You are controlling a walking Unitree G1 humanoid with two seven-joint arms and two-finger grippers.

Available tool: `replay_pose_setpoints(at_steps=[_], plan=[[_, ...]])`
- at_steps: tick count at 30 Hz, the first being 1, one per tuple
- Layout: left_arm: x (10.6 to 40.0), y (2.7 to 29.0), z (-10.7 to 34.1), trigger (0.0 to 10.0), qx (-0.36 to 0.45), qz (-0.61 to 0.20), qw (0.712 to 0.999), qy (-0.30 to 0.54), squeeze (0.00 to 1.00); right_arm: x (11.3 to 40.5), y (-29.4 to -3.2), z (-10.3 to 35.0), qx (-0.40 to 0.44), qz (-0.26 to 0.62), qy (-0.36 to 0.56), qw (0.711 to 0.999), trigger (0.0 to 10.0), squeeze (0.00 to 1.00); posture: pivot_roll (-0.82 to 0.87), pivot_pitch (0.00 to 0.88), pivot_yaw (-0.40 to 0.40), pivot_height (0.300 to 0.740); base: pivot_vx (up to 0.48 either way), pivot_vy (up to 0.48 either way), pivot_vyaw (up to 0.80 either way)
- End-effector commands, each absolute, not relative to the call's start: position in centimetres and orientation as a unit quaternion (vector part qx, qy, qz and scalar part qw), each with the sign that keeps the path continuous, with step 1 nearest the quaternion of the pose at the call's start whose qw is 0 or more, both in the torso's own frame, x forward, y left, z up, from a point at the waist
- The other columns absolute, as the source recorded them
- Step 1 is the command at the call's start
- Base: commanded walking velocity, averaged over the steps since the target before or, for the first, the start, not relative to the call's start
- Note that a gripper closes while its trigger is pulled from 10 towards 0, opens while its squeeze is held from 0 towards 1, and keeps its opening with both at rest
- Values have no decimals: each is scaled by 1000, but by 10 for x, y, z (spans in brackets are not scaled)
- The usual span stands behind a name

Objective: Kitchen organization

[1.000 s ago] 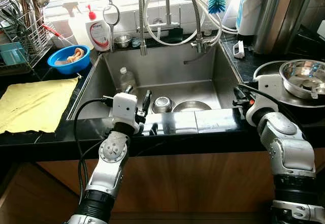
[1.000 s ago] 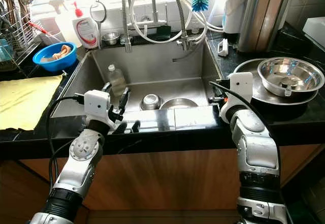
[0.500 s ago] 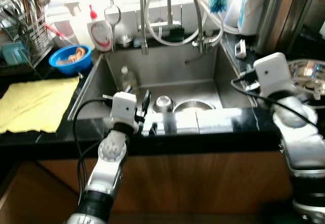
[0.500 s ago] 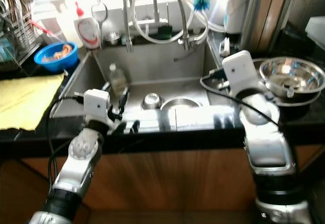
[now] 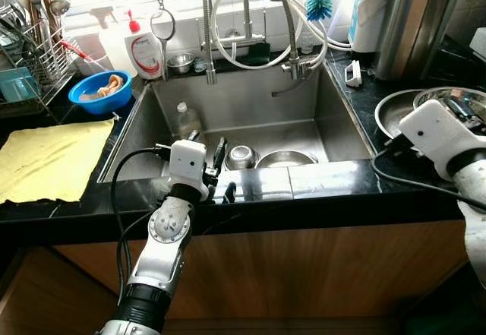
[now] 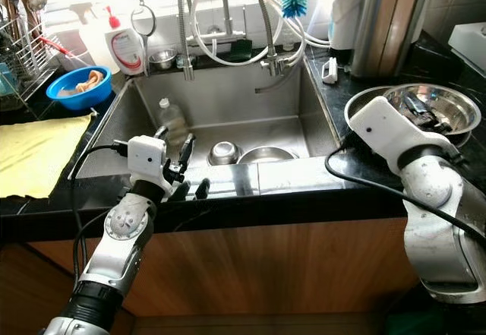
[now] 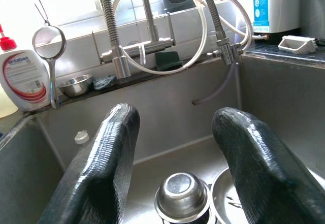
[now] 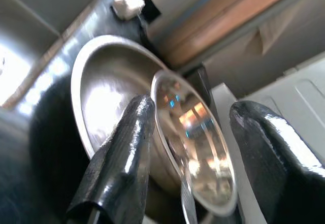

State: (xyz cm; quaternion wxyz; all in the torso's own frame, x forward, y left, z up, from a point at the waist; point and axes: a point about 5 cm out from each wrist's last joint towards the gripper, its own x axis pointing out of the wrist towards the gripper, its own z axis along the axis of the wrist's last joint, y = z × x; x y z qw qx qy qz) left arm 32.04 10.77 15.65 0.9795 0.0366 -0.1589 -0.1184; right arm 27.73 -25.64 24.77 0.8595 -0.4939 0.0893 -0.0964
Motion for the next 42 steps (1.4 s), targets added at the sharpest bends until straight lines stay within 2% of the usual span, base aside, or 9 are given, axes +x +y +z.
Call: replay_pose_setpoints(at_steps=[1, 9, 16, 21, 22, 23, 30, 34, 42], plan=[[323, 111, 157, 10000, 45, -118, 980, -157, 0, 275, -251, 251, -504, -87, 84, 855, 10000, 0, -296, 0, 150, 740, 0, 0, 0], [322, 112, 157, 10000, 45, -117, 980, -157, 0, 274, -255, 252, -511, -103, 96, 848, 10000, 0, -290, 0, 147, 740, 0, 0, 0], [322, 112, 157, 10000, 45, -119, 979, -157, 0, 272, -268, 253, -530, -143, 109, 829, 10000, 0, -289, 0, 146, 740, 0, 0, 0], [323, 111, 156, 10000, 45, -119, 979, -156, 0, 273, -261, 250, -526, -134, 95, 834, 10000, 0, -289, 0, 146, 740, 0, 0, 0], [323, 111, 156, 10000, 44, -120, 979, -156, 0, 274, -256, 247, -501, -122, 90, 852, 10000, 0, -289, 0, 146, 740, 0, 0, 0], [323, 111, 156, 10000, 44, -120, 979, -156, 0, 275, -254, 245, -494, -111, 91, 857, 10000, 0, -290, 0, 145, 740, 0, 0, 0], [323, 111, 157, 10000, 44, -119, 979, -157, 0, 275, -252, 244, -501, -102, 93, 855, 10000, 0, -288, 0, 145, 740, 0, 0, 0], [323, 111, 156, 10000, 44, -119, 980, -156, 0, 271, -262, 250, -511, -127, 111, 843, 10000, 0, -288, 0, 144, 740, 0, 0, 0], [323, 111, 156, 10000, 43, -120, 979, -156, 0, 268, -266, 244, -501, -128, 143, 844, 10000, 0, -293, 0, 144, 740, 0, 0, 0]])
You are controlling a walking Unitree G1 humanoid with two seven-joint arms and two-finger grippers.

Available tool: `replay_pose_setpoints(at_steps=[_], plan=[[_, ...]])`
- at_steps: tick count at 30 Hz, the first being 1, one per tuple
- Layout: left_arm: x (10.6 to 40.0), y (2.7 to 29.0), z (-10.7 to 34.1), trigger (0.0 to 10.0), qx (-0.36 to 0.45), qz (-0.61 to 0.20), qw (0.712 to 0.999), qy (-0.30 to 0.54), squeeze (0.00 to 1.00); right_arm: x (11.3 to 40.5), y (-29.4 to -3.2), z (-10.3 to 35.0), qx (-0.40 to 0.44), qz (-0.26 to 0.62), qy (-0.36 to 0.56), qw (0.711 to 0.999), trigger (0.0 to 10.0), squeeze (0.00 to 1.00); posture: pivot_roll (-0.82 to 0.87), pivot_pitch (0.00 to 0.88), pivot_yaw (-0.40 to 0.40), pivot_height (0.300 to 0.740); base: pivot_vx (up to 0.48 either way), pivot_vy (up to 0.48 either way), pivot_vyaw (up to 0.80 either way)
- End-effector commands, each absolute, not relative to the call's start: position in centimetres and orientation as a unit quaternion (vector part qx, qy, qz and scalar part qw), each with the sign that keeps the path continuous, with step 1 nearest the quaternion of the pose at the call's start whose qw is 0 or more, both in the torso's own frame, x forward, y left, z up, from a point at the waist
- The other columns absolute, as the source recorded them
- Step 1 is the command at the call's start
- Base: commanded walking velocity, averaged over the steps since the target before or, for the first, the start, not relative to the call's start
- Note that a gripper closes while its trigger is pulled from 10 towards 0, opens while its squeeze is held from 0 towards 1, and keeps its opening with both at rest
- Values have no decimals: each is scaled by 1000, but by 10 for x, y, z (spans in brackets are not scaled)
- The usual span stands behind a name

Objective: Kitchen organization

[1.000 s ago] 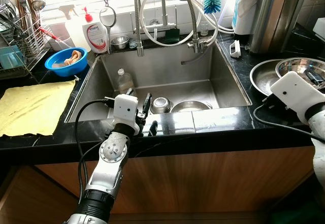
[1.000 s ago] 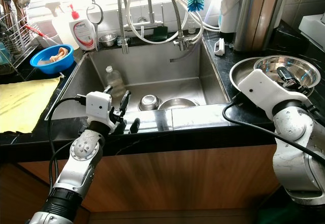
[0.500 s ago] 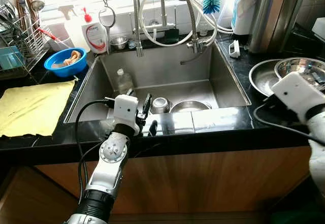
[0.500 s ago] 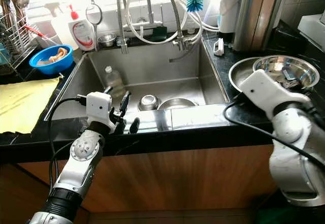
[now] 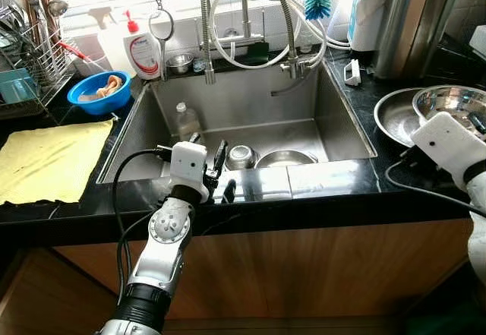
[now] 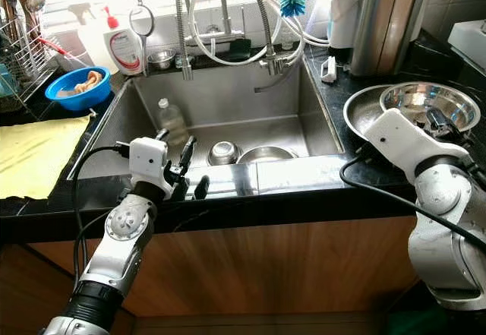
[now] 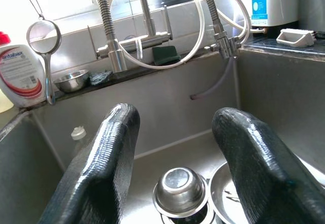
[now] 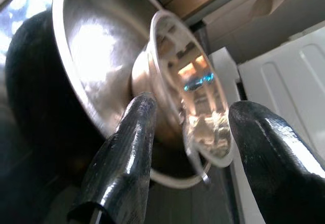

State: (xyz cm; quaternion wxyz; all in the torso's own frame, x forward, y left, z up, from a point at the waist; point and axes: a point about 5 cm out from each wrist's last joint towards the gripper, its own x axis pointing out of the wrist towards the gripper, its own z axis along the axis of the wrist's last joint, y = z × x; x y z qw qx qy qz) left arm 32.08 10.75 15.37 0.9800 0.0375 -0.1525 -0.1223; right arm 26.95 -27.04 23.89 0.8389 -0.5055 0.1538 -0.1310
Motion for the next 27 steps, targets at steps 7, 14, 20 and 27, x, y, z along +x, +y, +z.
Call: replay_pose_setpoints(at_steps=[7, 14, 20, 27], plan=[[323, 111, 156, 10000, 43, -119, 980, -156, 0, 268, -264, 242, -499, -124, 150, 844, 10000, 0, -291, 0, 144, 740, 0, 0, 0], [322, 111, 156, 10000, 43, -120, 980, -155, 0, 268, -263, 246, -502, -127, 142, 844, 0, 0, -290, 0, 142, 740, 0, 0, 0], [322, 111, 155, 10000, 43, -119, 980, -154, 0, 269, -262, 247, -502, -128, 139, 844, 0, 0, -290, 0, 142, 740, 0, 0, 0], [323, 111, 155, 10000, 43, -120, 980, -154, 0, 269, -262, 249, -503, -128, 136, 844, 0, 0, -291, 0, 141, 740, 0, 0, 0]])
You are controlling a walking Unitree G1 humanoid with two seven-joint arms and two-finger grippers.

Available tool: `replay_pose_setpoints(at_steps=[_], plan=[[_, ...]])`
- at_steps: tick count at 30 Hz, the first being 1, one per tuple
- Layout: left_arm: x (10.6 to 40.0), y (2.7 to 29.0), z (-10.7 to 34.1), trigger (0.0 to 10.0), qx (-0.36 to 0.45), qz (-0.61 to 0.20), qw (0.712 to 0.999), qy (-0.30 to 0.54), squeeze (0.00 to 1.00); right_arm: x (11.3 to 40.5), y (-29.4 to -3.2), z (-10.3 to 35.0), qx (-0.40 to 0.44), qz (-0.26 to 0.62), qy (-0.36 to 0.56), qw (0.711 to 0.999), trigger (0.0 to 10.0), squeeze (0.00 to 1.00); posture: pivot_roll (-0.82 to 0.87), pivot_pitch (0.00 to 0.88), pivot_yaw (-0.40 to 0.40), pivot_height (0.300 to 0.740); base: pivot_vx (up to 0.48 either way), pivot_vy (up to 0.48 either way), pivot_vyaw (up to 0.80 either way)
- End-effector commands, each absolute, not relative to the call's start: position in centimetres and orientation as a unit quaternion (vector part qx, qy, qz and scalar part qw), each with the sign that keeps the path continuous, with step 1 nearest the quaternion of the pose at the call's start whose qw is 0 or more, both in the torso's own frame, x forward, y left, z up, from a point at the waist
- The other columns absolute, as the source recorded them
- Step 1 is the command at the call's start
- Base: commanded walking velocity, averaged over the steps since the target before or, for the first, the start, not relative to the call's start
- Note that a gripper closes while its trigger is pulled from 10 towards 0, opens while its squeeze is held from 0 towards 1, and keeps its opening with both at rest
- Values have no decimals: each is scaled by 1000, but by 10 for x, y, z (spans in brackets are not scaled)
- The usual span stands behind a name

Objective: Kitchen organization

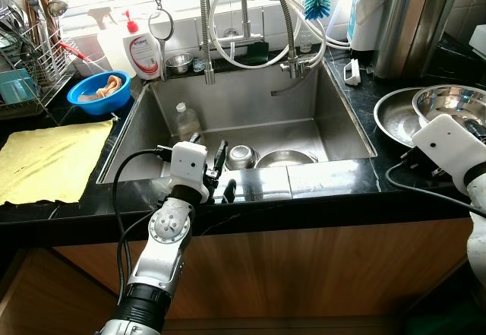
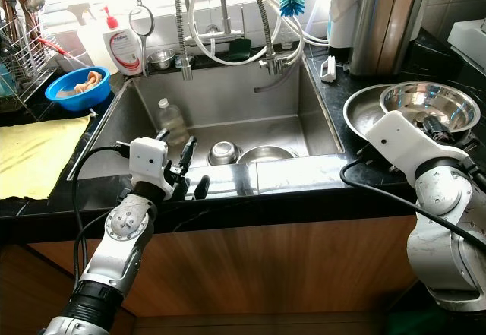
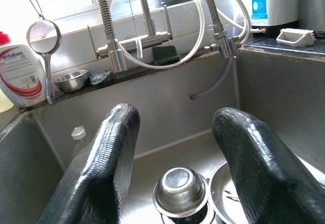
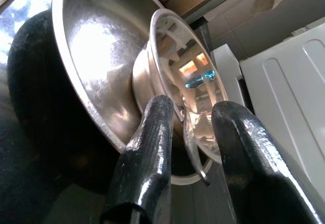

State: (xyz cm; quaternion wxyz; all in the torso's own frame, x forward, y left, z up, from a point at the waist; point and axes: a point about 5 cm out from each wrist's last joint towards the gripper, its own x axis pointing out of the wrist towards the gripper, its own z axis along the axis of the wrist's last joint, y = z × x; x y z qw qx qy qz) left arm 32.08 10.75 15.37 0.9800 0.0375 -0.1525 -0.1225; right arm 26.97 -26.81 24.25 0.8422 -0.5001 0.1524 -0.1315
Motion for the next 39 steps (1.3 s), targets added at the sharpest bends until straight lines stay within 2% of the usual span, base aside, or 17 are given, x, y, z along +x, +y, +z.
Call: replay_pose_setpoints(at_steps=[1, 22, 23, 24, 31, 32, 34, 36, 37, 39], plan=[[322, 111, 155, 10000, 43, -120, 980, -154, 0, 269, -262, 249, -503, -128, 136, 844, 0, 0, -291, 0, 141, 740, 0, 0, 0], [323, 112, 156, 10000, 45, -118, 980, -155, 0, 274, -256, 259, -513, -131, 103, 842, 0, 0, -288, 0, 142, 740, 0, 0, 0], [323, 112, 156, 10000, 45, -117, 980, -155, 0, 276, -253, 263, -522, -132, 87, 838, 6667, 0, -288, 0, 142, 740, 0, 0, 0], [324, 112, 156, 10000, 45, -117, 980, -155, 0, 276, -252, 264, -523, -133, 84, 838, 10000, 0, -289, 0, 142, 740, 0, 0, 0], [324, 112, 156, 10000, 44, -116, 980, -157, 0, 282, -244, 274, -530, -134, 36, 837, 10000, 0, -293, 0, 142, 740, 0, 0, 0], [324, 112, 156, 10000, 44, -116, 980, -157, 0, 284, -237, 273, -523, -118, 19, 844, 10000, 0, -293, 0, 142, 740, 0, 0, 0], [324, 111, 156, 10000, 44, -116, 980, -157, 0, 291, -217, 264, -465, -51, -13, 884, 10000, 0, -293, 0, 140, 740, 0, 0, 0], [324, 110, 156, 10000, 44, -115, 979, -160, 0, 293, -204, 259, -440, -14, -29, 897, 10000, 0, -293, 0, 140, 740, 0, 0, 0], [324, 110, 157, 10000, 42, -114, 979, -163, 0, 296, -194, 249, -400, 32, -27, 916, 10000, 0, -292, 0, 138, 740, 0, 0, 0], [324, 109, 158, 10000, 42, -113, 979, -164, 0, 299, -191, 244, -374, 46, -31, 926, 10000, 0, -289, 0, 137, 740, 0, 0, 0]])
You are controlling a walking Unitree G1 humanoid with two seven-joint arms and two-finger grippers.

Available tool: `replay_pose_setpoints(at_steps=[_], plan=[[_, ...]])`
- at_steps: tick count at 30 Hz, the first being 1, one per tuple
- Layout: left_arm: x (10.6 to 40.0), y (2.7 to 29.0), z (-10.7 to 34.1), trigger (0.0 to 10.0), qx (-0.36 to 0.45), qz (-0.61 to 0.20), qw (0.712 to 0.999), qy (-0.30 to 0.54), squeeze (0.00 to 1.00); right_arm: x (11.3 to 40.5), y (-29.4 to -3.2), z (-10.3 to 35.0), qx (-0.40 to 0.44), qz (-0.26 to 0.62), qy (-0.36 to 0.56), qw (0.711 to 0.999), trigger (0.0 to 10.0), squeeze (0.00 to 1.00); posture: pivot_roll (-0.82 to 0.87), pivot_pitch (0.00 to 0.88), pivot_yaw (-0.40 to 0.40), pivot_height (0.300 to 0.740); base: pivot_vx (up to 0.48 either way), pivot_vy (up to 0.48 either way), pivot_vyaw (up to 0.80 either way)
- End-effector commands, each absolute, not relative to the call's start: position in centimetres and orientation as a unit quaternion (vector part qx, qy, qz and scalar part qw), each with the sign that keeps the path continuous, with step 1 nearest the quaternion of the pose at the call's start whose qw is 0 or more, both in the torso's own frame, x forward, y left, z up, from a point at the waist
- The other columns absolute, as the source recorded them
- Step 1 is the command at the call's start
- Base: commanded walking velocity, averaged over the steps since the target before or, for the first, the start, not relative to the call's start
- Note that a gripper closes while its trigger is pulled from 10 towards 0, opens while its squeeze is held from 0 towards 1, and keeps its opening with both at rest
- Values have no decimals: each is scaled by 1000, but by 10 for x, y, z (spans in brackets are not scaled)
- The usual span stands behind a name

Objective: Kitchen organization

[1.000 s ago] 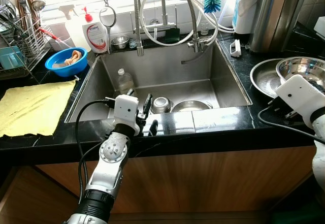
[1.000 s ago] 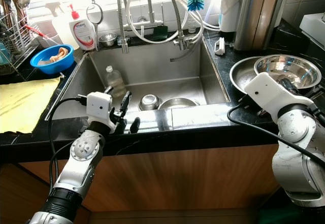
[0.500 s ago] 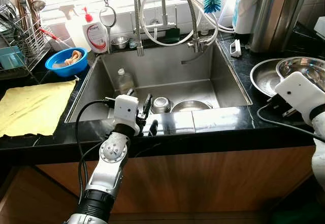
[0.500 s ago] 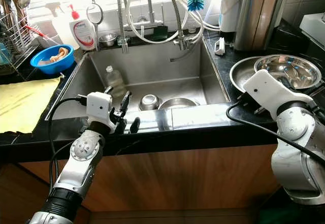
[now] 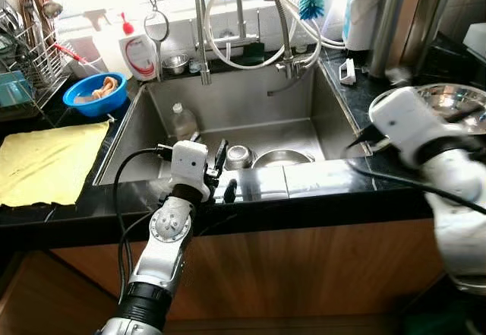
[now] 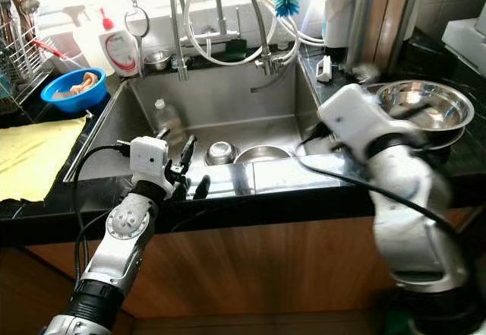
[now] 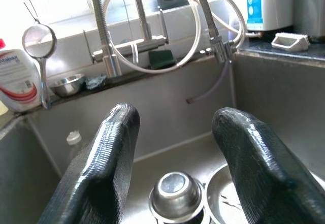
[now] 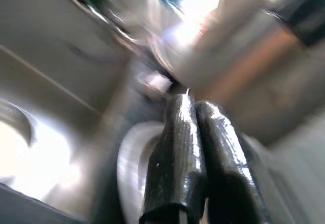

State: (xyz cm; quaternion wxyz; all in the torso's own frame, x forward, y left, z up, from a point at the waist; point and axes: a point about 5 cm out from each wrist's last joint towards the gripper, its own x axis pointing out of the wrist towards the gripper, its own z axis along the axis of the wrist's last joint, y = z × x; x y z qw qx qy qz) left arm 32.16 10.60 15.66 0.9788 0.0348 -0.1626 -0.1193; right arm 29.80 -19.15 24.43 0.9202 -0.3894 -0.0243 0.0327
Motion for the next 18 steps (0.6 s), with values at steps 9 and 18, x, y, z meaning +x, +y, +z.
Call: replay_pose_setpoints(at_steps=[9, 18], plan=[[324, 115, 160, 10000, 44, -100, 979, -174, 0, 323, -185, 237, -170, 111, -64, 977, 10000, 0, -275, 0, 129, 740, 0, 0, 0], [324, 113, 162, 10000, 46, -100, 978, -178, 0, 349, -192, 201, -26, 139, -18, 990, 10000, 0, -269, 0, 127, 740, 0, 0, 0]])
